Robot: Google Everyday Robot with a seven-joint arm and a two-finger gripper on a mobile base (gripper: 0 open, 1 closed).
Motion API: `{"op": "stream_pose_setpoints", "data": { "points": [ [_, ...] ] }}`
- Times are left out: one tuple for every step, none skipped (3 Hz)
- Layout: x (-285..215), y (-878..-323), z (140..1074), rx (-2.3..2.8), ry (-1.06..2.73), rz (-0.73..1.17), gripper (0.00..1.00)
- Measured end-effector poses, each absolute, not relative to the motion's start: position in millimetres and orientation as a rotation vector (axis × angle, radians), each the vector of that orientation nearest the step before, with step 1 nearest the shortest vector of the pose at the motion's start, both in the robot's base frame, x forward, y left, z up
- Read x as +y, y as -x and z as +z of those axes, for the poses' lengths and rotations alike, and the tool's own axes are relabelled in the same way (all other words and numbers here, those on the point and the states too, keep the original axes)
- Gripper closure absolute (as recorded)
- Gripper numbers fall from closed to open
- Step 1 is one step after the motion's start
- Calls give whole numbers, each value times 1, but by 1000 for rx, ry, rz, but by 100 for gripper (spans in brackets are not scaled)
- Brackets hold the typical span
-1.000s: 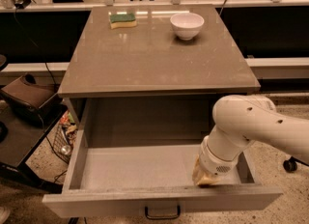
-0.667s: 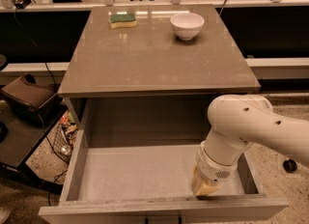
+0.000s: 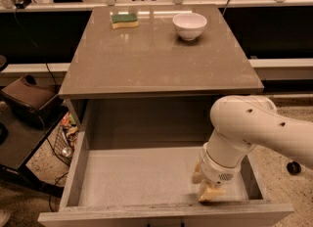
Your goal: Open top drawer
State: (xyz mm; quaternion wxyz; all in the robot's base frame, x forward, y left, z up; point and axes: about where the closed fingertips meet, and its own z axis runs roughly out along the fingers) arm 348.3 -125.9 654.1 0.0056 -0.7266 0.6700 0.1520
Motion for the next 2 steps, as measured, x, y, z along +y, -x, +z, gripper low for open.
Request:
{"op": "stream_pose_setpoints", "data": {
  "points": [
    [-126, -348, 655, 2097, 2276, 472, 0],
    [-126, -348, 655, 2097, 2276, 472, 0]
  ]
}}
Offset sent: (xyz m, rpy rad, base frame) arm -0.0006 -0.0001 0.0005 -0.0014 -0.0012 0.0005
